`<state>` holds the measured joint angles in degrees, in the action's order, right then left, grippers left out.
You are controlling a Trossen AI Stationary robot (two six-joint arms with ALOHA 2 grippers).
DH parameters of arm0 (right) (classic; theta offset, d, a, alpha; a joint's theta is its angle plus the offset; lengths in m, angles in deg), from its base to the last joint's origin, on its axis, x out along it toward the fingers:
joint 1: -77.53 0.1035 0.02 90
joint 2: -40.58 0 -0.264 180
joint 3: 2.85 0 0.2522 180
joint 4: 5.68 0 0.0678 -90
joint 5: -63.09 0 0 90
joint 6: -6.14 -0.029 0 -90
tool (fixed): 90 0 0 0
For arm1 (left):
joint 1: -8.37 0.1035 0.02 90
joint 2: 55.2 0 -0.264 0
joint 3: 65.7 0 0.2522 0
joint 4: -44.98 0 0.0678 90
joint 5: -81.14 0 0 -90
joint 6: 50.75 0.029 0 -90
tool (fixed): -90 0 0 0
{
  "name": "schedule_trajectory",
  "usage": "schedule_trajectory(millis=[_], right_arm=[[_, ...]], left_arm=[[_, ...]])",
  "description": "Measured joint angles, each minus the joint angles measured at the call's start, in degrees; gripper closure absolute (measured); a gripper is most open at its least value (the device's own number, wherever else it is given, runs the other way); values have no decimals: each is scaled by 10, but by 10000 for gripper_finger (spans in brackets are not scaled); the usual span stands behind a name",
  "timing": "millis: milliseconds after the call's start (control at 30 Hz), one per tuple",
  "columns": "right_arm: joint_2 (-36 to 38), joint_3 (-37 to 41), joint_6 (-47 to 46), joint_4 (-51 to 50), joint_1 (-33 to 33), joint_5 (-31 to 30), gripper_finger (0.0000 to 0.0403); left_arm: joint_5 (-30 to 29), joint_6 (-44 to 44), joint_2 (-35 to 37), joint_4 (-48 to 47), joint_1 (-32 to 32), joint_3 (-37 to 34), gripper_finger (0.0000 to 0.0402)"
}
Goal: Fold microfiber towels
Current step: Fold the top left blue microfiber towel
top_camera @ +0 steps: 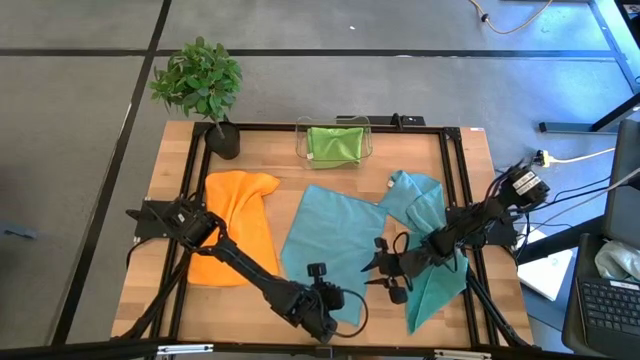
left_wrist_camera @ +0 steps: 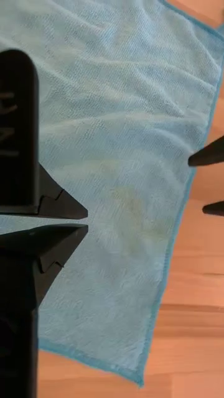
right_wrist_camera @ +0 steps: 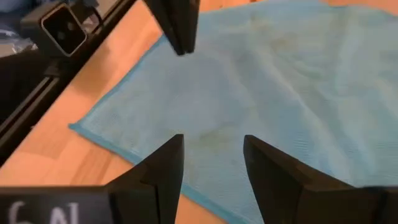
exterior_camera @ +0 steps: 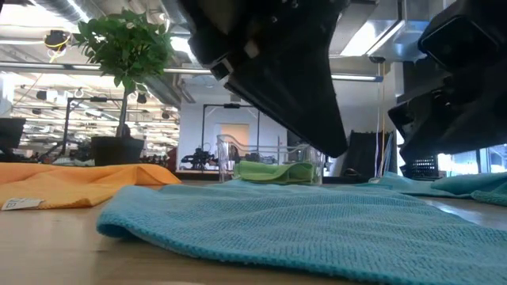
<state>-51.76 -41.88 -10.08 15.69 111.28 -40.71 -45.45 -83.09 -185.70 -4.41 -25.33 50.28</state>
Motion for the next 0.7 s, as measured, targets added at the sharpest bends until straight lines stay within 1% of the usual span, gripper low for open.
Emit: schedule_trajectory(millis=[133, 300, 533, 700], right_arm=[[-36, -20, -13, -19, 12, 0, 233], [-79, -43, -30, -19, 31, 0, 233], [-105, -86, -25, -31, 40, 0, 233], [-116, -92, -20, -59, 39, -2, 233]], left_arm=[[1, 0, 0, -1, -7, 0, 384], [1, 1, 0, -8, -13, 0, 384], [1, 1, 2, -32, -13, 0, 384], [-5, -18, 11, -65, -22, 19, 384]])
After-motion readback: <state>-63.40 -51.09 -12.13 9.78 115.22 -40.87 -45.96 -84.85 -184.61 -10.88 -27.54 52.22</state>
